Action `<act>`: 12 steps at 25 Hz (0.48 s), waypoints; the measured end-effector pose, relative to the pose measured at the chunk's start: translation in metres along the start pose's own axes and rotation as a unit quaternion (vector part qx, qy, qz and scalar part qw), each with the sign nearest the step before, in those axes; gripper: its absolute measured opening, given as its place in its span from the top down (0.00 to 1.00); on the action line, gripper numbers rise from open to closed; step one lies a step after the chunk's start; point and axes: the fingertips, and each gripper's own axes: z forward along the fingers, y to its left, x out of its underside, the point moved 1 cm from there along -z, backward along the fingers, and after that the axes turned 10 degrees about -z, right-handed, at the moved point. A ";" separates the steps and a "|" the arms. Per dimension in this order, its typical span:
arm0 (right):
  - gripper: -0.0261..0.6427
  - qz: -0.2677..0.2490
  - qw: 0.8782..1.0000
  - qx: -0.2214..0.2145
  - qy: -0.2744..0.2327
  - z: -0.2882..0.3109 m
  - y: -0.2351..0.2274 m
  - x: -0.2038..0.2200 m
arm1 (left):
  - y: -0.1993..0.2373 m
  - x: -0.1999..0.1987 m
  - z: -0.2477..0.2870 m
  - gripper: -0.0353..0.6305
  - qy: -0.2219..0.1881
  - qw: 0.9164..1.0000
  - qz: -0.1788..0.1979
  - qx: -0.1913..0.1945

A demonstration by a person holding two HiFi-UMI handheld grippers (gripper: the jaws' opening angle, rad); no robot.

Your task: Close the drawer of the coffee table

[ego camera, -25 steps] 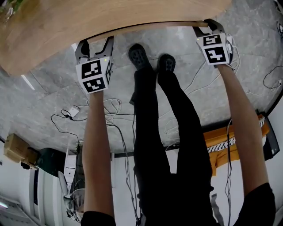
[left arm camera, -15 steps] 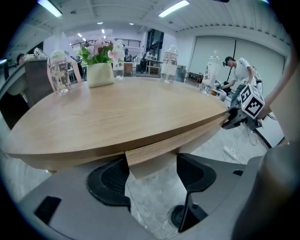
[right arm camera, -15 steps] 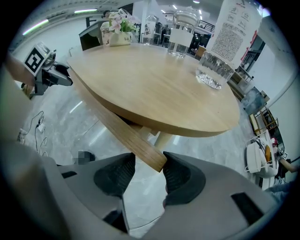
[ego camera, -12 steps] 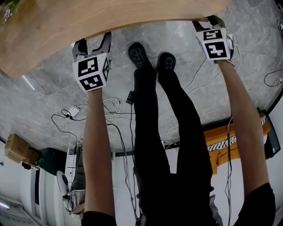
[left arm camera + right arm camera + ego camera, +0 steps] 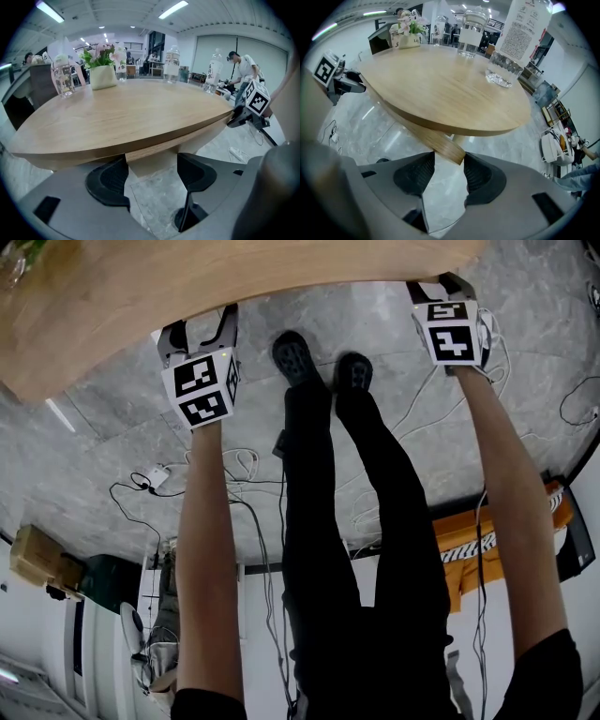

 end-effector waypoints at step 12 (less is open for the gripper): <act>0.73 -0.011 1.000 0.015 -0.022 -0.069 -0.004 0.001 | -0.024 0.013 -0.068 0.50 0.024 1.000 -0.012 -0.017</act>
